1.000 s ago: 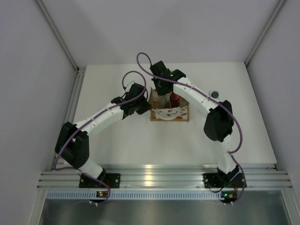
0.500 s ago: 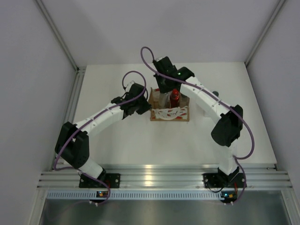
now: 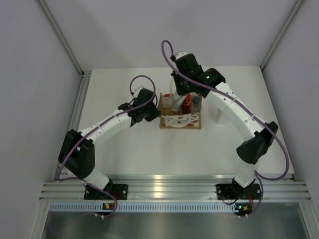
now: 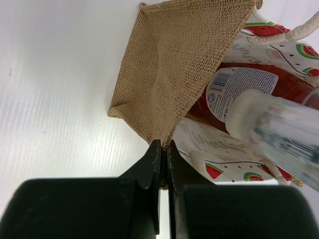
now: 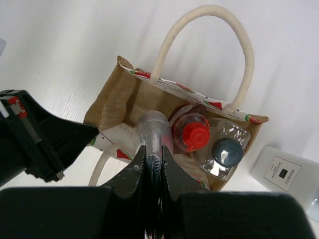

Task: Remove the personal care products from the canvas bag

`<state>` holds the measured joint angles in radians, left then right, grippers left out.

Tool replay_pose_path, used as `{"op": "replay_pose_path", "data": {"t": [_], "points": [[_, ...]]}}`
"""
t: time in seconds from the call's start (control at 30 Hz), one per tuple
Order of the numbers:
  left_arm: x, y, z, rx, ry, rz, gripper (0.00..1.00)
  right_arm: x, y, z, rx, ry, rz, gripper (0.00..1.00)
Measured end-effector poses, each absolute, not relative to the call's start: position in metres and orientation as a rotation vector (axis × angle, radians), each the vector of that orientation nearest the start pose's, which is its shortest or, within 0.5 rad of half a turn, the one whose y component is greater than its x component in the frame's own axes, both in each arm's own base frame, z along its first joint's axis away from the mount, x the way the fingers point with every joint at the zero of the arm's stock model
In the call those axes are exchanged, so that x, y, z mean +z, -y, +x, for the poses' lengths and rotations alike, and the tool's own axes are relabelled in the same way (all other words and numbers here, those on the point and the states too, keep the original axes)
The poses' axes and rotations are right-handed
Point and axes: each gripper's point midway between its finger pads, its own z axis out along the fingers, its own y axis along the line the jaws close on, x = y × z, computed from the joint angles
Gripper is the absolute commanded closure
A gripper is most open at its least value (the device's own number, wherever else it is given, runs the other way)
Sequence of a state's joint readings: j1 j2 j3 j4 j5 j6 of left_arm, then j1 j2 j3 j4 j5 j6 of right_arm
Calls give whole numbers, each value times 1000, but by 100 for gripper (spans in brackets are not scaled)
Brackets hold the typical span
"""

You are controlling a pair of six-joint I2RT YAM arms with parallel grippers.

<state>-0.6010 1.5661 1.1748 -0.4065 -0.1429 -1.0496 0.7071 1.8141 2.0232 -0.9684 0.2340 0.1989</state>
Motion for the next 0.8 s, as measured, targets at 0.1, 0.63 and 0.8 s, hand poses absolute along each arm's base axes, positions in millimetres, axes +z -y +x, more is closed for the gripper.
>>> {"op": "replay_pose_path", "data": {"t": [0.1, 0.63, 0.8], "points": [[144, 252, 349, -612, -2370, -615, 100, 299, -267, 363, 201, -2238, -466, 100], [144, 251, 349, -608, -2369, -616, 100, 387, -183, 323, 209, -2106, -312, 100], [143, 251, 349, -605, -2369, -617, 100, 383, -129, 309, 146, -2119, -198, 100]]}}
